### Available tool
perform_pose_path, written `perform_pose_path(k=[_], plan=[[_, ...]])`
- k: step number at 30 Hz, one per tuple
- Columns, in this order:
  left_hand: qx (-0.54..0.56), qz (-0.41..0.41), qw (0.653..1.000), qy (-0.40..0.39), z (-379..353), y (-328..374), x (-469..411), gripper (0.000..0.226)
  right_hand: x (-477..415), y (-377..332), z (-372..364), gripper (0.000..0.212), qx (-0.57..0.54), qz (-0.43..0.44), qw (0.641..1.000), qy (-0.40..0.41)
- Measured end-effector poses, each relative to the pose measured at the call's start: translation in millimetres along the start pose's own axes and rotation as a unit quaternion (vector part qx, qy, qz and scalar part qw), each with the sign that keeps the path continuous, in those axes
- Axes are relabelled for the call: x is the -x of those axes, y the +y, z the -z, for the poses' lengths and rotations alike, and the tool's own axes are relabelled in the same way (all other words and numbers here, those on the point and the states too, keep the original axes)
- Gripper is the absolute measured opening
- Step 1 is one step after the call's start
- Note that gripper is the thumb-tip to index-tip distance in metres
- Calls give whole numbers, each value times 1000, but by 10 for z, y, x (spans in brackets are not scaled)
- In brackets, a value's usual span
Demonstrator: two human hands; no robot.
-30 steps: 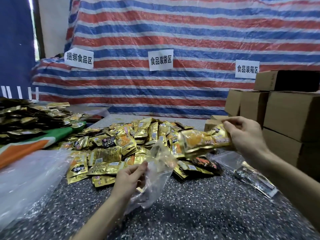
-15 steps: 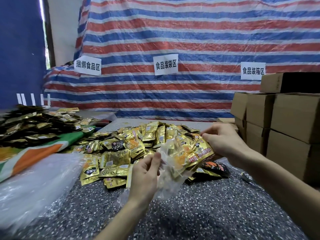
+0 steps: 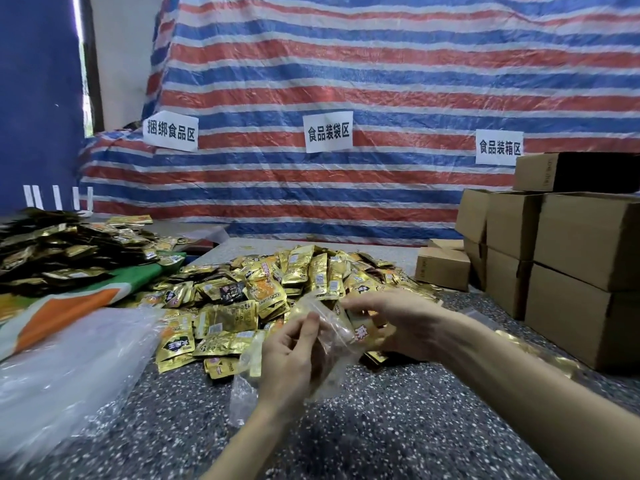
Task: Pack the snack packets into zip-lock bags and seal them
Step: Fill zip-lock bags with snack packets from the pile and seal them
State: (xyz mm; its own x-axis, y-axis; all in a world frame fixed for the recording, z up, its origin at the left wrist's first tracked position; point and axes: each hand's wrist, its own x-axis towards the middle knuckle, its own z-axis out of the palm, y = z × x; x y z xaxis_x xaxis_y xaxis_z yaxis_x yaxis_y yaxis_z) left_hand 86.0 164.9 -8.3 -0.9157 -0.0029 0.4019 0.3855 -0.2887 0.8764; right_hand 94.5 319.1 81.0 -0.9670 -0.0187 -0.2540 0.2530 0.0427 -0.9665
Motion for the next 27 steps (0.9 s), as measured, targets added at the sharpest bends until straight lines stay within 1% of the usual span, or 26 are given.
perform_pose_path(k=[3,6,8,10,11,14,15,19,21,23,24,25,27], plan=[[-33,8,999,-33,75,18,-5,30,-36,-12,-11,28,0,46,998,33],[-80,29,994,-76,118,55,-9,33,-69,-59,-9,33,-10,118,990,70],[-94,55,991,-78,133,87,-19,34,-58,-118,1,35,-8,165,983,86],[-85,66,992,-63,137,120,-32,33,-35,-172,33,30,-4,213,973,85],[-74,68,994,-51,136,144,-41,32,-17,-192,59,25,21,243,965,98],[-54,66,996,-31,136,227,-71,31,11,-202,131,16,175,334,910,169],[-56,63,996,-31,132,246,-76,31,19,-181,130,15,196,360,896,174],[-57,53,997,-28,106,277,-88,32,19,-44,114,11,194,487,836,161],[-52,47,997,-27,91,290,-102,33,2,-27,164,3,167,532,814,164],[-50,42,997,-27,71,300,-119,33,-96,-2,295,6,155,542,801,203],[-51,39,998,-27,58,303,-124,33,-170,30,394,6,174,527,799,232],[-51,34,998,-25,43,308,-125,33,-259,82,511,4,214,491,805,255],[-41,23,999,-21,14,319,-126,33,-452,262,771,5,349,357,830,249]])
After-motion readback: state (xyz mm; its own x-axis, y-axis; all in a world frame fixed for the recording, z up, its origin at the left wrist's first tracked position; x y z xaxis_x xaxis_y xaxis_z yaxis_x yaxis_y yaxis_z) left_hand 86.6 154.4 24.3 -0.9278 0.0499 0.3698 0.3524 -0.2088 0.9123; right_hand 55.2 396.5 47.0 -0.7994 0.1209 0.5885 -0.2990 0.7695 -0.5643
